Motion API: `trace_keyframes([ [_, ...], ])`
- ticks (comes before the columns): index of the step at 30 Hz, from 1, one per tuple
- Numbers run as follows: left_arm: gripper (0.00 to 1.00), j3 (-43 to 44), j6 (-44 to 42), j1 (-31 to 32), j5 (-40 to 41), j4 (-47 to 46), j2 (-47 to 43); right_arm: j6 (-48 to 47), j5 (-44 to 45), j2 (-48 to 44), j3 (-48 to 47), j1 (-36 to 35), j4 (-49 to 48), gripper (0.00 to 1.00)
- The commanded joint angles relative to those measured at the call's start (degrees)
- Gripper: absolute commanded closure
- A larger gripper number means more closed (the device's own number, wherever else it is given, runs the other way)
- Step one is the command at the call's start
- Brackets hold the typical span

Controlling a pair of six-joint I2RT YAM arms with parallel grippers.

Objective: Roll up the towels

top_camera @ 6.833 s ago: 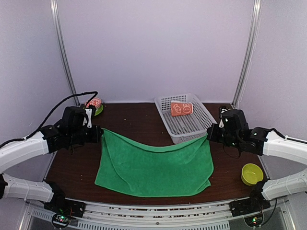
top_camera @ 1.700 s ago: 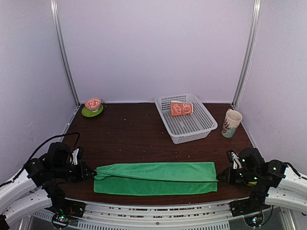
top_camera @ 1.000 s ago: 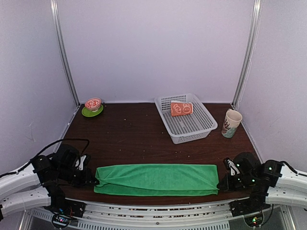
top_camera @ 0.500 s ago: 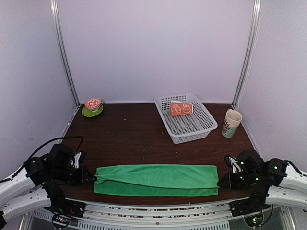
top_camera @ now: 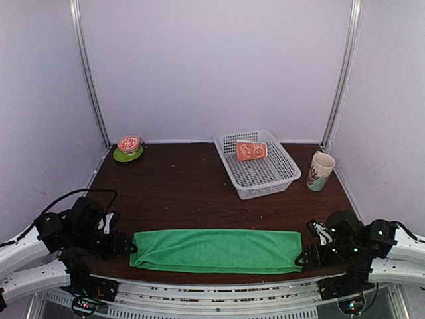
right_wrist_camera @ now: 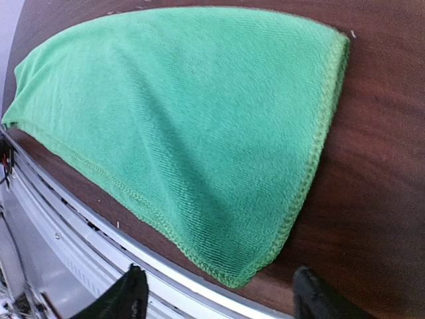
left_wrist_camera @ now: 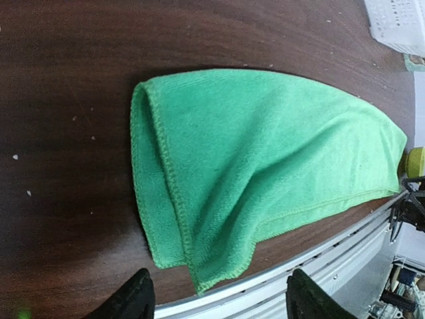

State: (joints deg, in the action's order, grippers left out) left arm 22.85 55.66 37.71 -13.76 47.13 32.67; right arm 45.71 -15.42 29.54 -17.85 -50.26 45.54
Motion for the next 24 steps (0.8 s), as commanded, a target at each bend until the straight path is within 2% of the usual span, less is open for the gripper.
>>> trace_keyframes([
  [1, 0.2, 7.56, -1.81, 0.25, 3.6, 3.82, -1.79, -0.34, 2.13, -1.47, -5.2, -0.37, 1.36, 0.1],
  [3, 0.11, 12.42, -3.47, 0.25, 4.77, 5.21, -0.76, -0.42, 5.51, -0.54, -8.57, -0.37, 2.09, 0.05],
  [4, 0.09, 14.37, -4.73, 0.25, 4.87, 5.36, 0.38, -0.38, 8.08, 0.4, -10.46, -0.28, 2.39, 0.05],
  [8, 0.12, 22.08, -10.23, 0.25, 5.6, 3.45, 9.49, 0.15, 15.17, 7.33, -14.11, 0.25, -2.61, 0.11],
  [10, 0.22, 23.37, -11.56, 0.25, 3.98, -1.27, 15.68, 1.15, 16.12, 13.16, -13.98, 0.73, -7.27, 0.24],
  [12, 0.36, 23.33, -12.03, 0.37, -0.43, -8.66, 23.86, 1.98, 16.02, 19.46, -13.76, 0.78, -12.14, 0.43],
  [13, 0.46, 22.78, -11.63, 0.66, -2.59, -12.73, 26.77, 2.63, 16.57, 22.05, -13.53, 0.78, -13.99, 0.48],
  [14, 0.51, 22.35, -11.06, 1.04, -3.91, -15.95, 29.78, 3.2, 16.97, 24.58, -13.26, 0.83, -15.93, 0.51],
  [16, 0.59, 21.92, -10.84, 2.32, -5.04, -21.54, 34.59, 4.68, 17.45, 28.98, -12.35, 0.85, -19.99, 0.56],
  [20, 0.64, 22.07, -11.02, 3.66, -8.17, -28.91, 44.15, 5.44, 17.66, 36.76, -12.13, 1.37, -24.17, 0.58],
  [24, 0.74, 23.58, -12.82, 4.13, -9.46, -30.68, 53.6, 5.09, 17.52, 45.15, -13.21, 3.24, -24.06, 0.61],
])
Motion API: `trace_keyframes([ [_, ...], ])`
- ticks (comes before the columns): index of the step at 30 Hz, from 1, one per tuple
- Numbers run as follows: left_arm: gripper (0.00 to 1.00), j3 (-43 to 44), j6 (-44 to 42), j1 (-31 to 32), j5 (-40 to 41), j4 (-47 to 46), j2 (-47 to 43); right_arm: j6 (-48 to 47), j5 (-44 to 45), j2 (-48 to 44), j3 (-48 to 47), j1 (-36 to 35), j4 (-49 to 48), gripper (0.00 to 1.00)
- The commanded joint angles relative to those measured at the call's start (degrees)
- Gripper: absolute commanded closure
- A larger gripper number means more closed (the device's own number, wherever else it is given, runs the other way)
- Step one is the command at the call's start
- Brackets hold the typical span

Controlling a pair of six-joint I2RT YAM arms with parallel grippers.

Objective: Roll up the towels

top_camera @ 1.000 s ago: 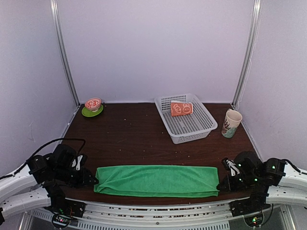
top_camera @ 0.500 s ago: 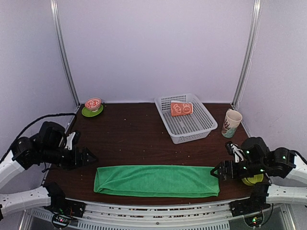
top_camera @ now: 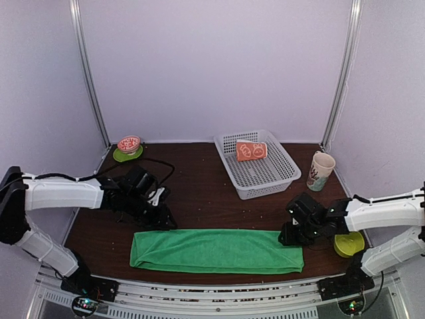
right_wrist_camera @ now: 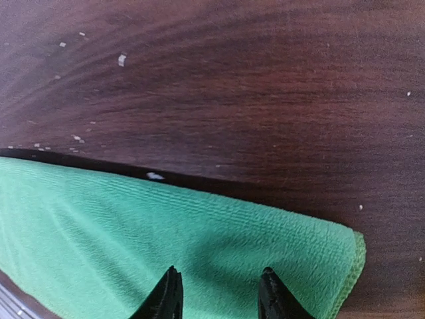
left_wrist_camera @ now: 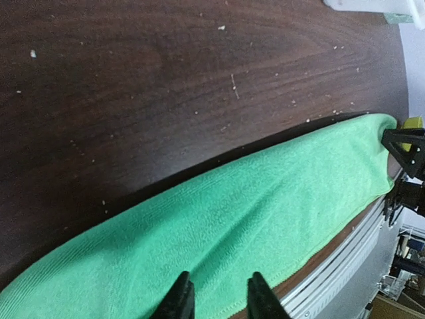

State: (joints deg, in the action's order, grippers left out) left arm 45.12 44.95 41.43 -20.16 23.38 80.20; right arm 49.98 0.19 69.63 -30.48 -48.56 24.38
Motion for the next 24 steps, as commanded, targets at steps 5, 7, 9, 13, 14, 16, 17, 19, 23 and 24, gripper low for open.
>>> trace_keyframes([
  [5, 0.78, 2.36, -3.22, 0.38, -1.71, -8.47, 10.79, -1.03, 3.2, 10.33, -1.22, 4.94, -2.23, 0.62],
  [7, 0.79, 3.38, -3.39, 0.32, -0.5, -8.0, 12.13, -1.92, 3.28, 12.13, -1.71, 7.03, -2.32, 0.62],
  [9, 0.8, 4.52, -3.89, 0.18, 1.51, -6.75, 12.75, -2.68, 4.23, 13.88, -2.47, 8.86, -2.23, 0.62],
  [13, 0.81, 7.11, -5.08, -1.05, 6.22, -4.02, 11.75, -3.86, 6.15, 15.09, -3.91, 12.66, -3.0, 0.62],
  [14, 0.81, 8.22, -5.79, -1.81, 7.35, -2.97, 11.59, -4.24, 6.25, 15.55, -4.36, 13.7, -3.34, 0.62],
  [16, 0.82, 10.14, -7.23, -2.75, 9.3, 0.55, 11.56, -5.12, 5.8, 16.66, -5.4, 15.37, -3.69, 0.62],
  [17, 0.82, 10.98, -7.84, -2.87, 10.12, 2.17, 11.13, -5.46, 5.61, 17.03, -5.89, 15.7, -3.72, 0.62],
  [19, 0.82, 11.36, -8.42, -2.79, 10.65, 4.77, 8.63, -5.76, 4.99, 17.29, -6.84, 15.86, -3.69, 0.62],
  [23, 0.82, 9.07, -7.02, 0.88, 12.31, 10.6, 3.03, -6.39, 4.64, 15.69, -7.34, 15.86, -3.31, 0.61],
  [24, 0.82, 8.23, -6.18, 2.07, 13.07, 12.23, 2.34, -6.63, 4.67, 15.33, -7.5, 15.86, -3.16, 0.6],
])
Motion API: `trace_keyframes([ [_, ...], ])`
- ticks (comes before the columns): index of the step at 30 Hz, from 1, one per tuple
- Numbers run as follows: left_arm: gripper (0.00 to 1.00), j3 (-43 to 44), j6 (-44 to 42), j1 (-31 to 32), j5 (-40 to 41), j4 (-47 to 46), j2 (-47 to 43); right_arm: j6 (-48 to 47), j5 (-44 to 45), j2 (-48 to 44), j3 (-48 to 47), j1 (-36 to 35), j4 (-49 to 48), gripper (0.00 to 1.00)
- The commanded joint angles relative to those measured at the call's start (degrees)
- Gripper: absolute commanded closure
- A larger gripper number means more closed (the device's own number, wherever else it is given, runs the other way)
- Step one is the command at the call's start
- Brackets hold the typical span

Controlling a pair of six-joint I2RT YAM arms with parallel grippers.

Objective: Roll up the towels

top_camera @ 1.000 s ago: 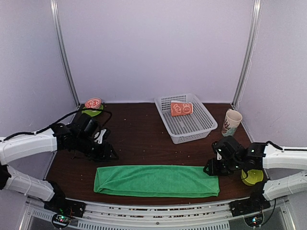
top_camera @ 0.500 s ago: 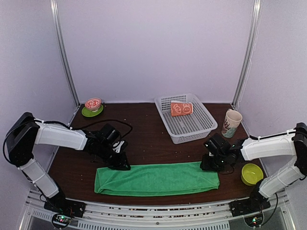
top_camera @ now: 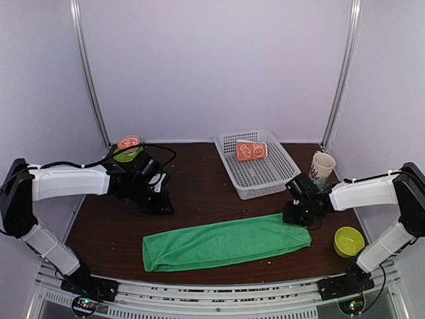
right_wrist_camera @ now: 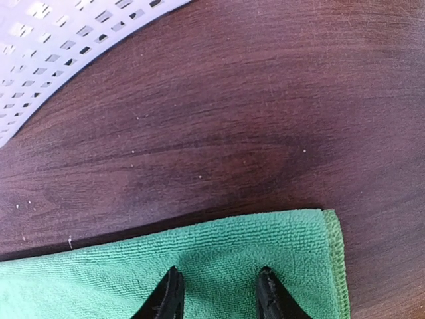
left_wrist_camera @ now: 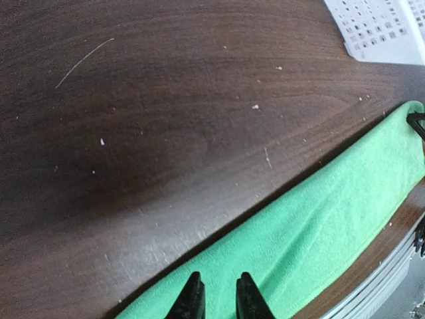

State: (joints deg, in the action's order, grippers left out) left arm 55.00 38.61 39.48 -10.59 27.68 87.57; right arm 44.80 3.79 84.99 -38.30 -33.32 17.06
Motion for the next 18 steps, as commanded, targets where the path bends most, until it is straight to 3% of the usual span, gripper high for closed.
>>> trace_keyframes([
  [1, 0.84, -2.69, 1.26, 5.22, 4.48, 9.4, -5.57, -1.73, 1.2, -0.22, 0.19, 0.63, 4.47, 0.6],
  [8, 1.0, -11.53, 8.89, 8.15, 7.78, 10.57, -8.2, -2.03, 0.89, 0.03, -0.32, 0.63, 4.31, 0.57],
  [18, 1.0, -8.91, 7.83, 6.92, 12.89, 9.05, 2.12, -2.25, 0.5, 0.48, 0.73, 0.64, 3.68, 0.57],
])
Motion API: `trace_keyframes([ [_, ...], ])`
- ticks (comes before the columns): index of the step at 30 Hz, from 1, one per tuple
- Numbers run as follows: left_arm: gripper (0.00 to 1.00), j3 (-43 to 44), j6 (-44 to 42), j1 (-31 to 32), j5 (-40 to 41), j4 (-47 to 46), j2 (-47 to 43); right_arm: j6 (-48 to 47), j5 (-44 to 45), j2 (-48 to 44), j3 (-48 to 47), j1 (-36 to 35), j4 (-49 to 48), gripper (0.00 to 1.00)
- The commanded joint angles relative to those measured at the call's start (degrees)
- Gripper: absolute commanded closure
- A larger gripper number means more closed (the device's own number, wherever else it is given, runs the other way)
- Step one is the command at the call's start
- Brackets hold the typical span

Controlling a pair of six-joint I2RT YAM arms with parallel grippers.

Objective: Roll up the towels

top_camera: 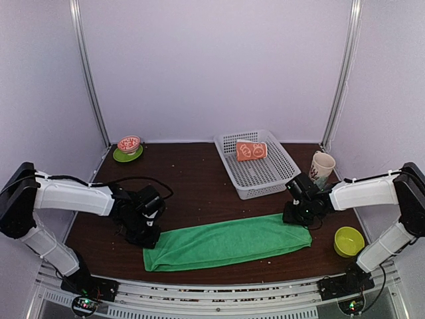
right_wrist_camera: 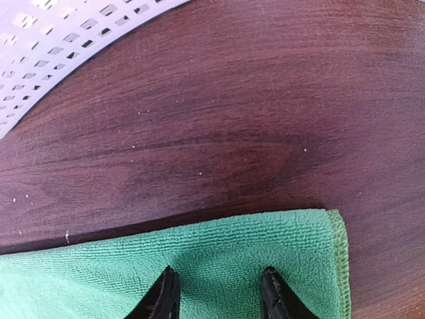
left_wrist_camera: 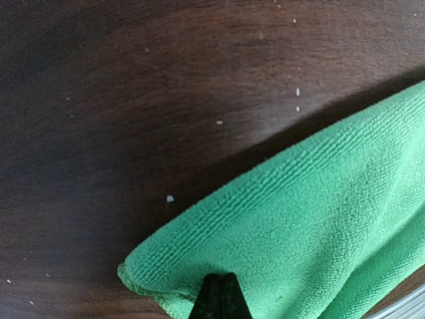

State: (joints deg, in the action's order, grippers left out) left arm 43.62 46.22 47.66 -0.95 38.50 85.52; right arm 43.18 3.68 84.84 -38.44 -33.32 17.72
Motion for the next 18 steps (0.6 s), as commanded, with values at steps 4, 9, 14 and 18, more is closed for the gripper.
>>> trace_keyframes([
  [4, 1.0, 1.91, 1.37, -3.84, 5.07, -2.23, 4.12, -0.93, 0.71, 0.51, 1.57, 0.63, 3.06, 0.57],
  [9, 1.0, 0.31, 0.65, -8.25, 5.31, -4.02, 0.78, -1.67, 0.86, 0.95, 2.31, 0.69, 2.41, 0.56],
  [14, 1.0, -0.02, -1.85, -13.38, 4.02, -6.08, 1.91, -2.38, 1.0, 2.43, 2.3, 0.95, 1.85, 0.56],
  [18, 1.0, 1.48, -4.27, -16.65, 3.3, -7.42, 3.77, -2.91, 0.56, 2.84, 2.21, 1.14, 1.74, 0.56],
])
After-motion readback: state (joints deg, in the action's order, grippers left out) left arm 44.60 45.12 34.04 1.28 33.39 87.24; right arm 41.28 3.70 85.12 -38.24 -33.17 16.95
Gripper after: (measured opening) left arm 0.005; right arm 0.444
